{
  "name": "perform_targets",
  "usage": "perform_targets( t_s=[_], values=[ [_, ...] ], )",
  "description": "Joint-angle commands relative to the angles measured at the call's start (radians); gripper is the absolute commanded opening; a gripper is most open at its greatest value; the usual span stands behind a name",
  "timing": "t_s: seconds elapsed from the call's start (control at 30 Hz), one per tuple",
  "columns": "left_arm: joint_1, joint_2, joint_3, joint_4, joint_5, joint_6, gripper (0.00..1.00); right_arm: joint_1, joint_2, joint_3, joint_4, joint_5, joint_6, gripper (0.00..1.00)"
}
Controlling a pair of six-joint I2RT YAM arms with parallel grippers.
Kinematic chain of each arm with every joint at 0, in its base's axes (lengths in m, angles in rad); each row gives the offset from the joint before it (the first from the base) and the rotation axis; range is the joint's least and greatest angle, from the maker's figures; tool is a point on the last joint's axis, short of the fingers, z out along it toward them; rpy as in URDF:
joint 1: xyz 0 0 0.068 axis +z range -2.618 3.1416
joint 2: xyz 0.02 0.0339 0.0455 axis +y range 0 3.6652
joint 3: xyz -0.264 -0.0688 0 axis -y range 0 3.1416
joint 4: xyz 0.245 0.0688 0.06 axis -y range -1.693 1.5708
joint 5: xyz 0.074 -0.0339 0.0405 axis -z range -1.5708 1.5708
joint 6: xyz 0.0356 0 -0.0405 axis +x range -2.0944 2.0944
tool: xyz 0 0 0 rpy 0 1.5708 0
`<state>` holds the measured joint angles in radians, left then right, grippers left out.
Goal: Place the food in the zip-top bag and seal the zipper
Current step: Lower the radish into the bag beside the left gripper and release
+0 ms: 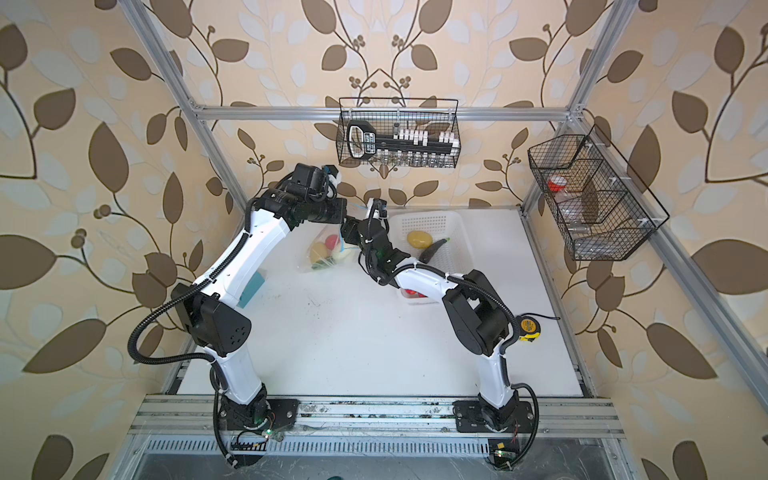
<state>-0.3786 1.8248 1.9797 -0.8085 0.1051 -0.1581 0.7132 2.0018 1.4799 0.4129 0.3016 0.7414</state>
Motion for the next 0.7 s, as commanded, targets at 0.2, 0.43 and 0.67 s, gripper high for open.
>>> perform_targets(
  t_s=[0.2,0.43,0.67],
  values=[
    [-0.006,-0.058,-0.01,0.028,0.01,0.026,0.0,0.0,-0.04,-0.019,0.044,-0.032,0.017,0.71],
    [-0.008,-0.058,-0.021,0.032,0.008,0.034,0.0,-0.008,-0.071,-0.052,0.068,-0.06,0.034,0.71],
    [-0.009,-0.074,-0.058,0.046,-0.003,0.047,0.0,-0.008,-0.118,-0.079,0.075,-0.062,0.034,0.68]
  ],
)
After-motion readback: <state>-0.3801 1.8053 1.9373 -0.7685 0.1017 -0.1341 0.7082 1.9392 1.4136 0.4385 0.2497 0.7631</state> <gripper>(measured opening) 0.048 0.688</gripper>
